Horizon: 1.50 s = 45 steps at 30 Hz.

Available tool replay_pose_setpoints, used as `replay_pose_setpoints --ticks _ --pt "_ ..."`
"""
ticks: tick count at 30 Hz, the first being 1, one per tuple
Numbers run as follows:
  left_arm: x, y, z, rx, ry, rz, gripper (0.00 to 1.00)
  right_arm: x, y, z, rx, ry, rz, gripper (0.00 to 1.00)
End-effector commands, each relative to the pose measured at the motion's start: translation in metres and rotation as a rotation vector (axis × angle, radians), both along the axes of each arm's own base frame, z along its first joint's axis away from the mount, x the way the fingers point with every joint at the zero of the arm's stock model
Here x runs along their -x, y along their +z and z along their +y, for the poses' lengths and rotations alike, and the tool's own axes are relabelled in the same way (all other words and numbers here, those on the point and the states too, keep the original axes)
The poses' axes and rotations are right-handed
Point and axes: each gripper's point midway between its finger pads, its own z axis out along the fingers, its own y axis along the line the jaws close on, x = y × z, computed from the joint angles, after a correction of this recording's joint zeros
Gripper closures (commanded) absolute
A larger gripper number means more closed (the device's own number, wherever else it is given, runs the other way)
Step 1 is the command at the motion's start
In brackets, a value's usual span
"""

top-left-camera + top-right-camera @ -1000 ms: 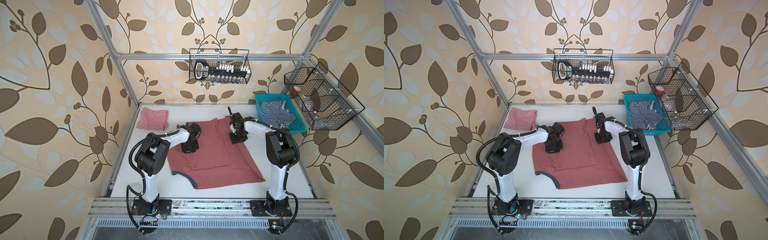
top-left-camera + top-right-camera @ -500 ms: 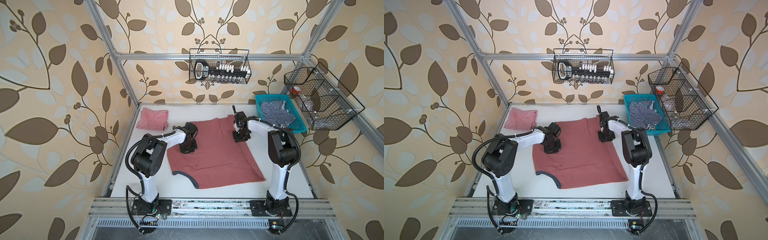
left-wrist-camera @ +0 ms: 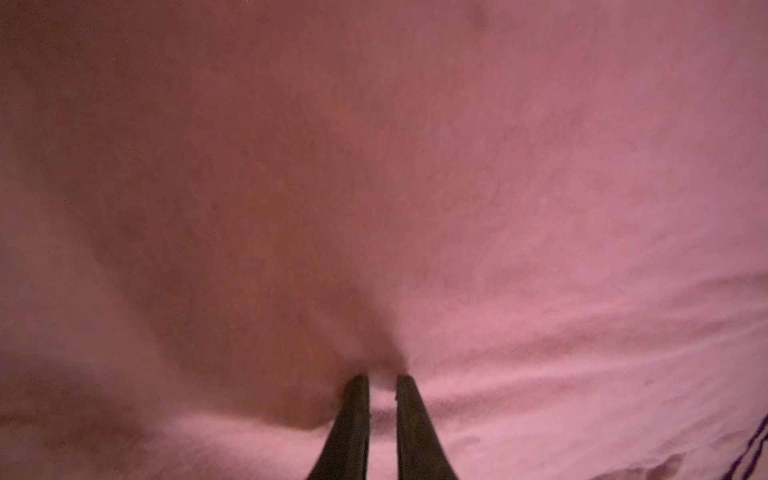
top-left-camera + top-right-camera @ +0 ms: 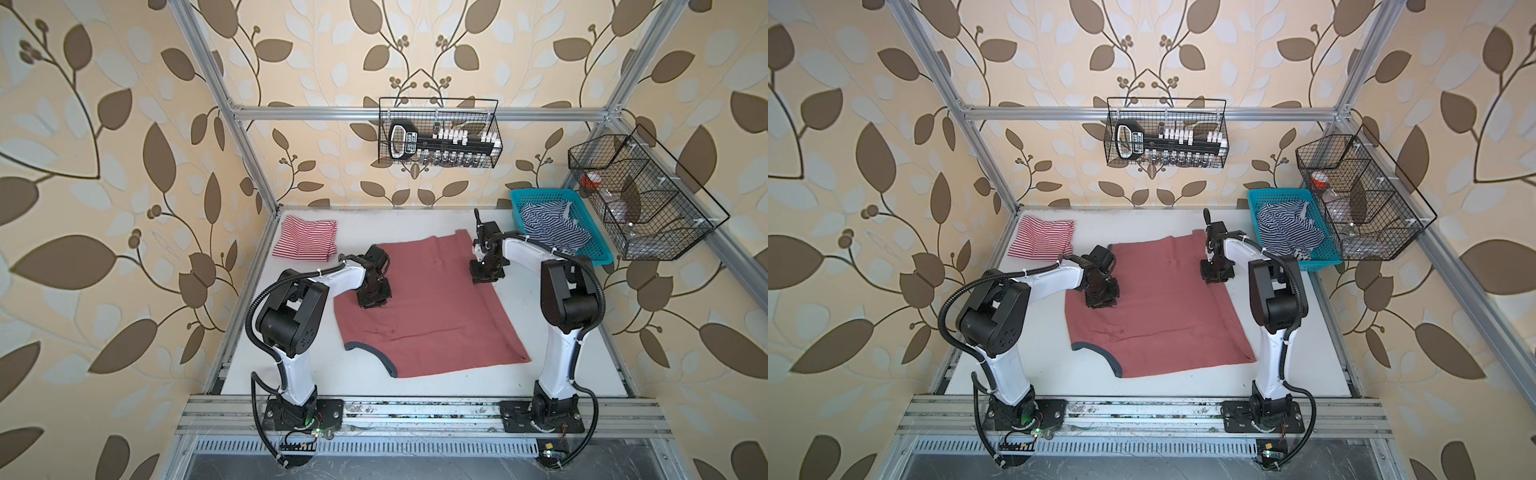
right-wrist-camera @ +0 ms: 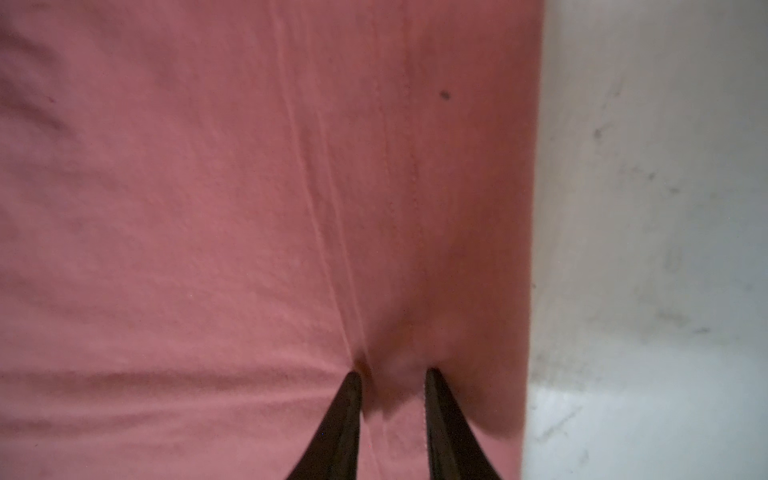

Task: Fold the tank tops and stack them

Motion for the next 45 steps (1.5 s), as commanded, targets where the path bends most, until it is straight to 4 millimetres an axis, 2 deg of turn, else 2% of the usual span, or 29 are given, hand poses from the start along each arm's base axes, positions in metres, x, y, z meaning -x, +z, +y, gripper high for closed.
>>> replay_pose_setpoints --ticks 1,4,8,15,24,29,34,37,40,42,45 --pt "0.049 -0.055 0.071 -0.270 0.034 0.204 0.84 0.004 -0.013 -0.012 0.023 -0.019 0.034 0.75" --pt "0.050 -0.056 0.074 -0.272 0.038 0.206 0.84 0.004 -0.013 -0.015 0.027 -0.026 0.034 0.82" --pt "0.051 -0.057 0.078 -0.278 0.046 0.211 0.84 0.004 -0.013 -0.017 0.030 -0.032 0.035 1.00" --pt "0.052 -0.060 0.090 -0.288 0.068 0.223 0.84 0.001 -0.002 -0.027 0.042 -0.059 0.012 1.00" --pt "0.052 -0.062 0.101 -0.288 0.098 0.230 0.84 -0.003 0.024 -0.062 0.059 -0.142 -0.041 1.00" --pt "0.052 -0.062 0.104 -0.289 0.099 0.232 0.84 -0.005 0.029 -0.079 0.071 -0.178 -0.041 1.00" --pt "0.052 -0.059 0.106 -0.296 0.101 0.226 0.84 -0.007 0.021 -0.101 0.103 -0.227 -0.001 1.00" --pt "0.051 -0.054 0.103 -0.277 0.104 0.215 0.85 -0.009 0.020 -0.106 0.110 -0.237 0.008 0.78" --pt "0.044 -0.045 0.089 -0.222 0.097 0.187 0.85 -0.012 0.032 -0.096 0.053 -0.233 -0.042 0.66" --pt "0.037 -0.035 0.078 -0.198 0.080 0.157 0.85 -0.011 0.043 -0.089 0.024 -0.231 -0.079 0.61" --pt "0.026 -0.016 0.058 -0.180 0.037 0.106 0.84 -0.004 0.064 -0.072 -0.001 -0.203 -0.133 0.60"
